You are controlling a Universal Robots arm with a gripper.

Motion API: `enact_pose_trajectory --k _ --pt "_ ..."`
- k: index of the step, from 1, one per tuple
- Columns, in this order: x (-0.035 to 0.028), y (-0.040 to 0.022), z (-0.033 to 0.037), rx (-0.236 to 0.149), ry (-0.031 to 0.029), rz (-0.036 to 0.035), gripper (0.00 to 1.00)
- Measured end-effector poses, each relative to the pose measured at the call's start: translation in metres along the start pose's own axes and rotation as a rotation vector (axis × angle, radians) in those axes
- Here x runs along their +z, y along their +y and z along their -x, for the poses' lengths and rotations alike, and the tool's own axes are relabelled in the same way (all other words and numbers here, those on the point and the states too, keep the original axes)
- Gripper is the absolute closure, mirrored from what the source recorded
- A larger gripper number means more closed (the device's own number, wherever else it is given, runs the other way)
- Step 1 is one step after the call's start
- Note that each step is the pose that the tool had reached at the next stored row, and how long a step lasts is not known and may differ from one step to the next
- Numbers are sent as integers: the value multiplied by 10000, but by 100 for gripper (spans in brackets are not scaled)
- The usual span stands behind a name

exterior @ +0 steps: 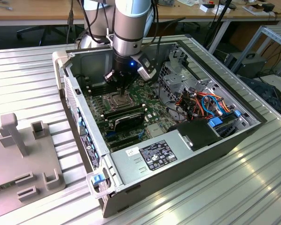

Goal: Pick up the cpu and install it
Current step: 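Install the first cpu locking lever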

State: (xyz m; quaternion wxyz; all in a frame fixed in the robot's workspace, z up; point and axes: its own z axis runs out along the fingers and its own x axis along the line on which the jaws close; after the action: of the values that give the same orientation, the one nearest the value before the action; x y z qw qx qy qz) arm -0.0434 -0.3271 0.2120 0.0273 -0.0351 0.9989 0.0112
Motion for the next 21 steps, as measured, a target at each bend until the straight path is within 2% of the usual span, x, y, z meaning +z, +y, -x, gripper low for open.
enact_pose_trajectory --k 5,21 --pt "-12 -63 -52 -3 5 -54 89" --pt "-191 -140 -89 -2 -19 -59 89"
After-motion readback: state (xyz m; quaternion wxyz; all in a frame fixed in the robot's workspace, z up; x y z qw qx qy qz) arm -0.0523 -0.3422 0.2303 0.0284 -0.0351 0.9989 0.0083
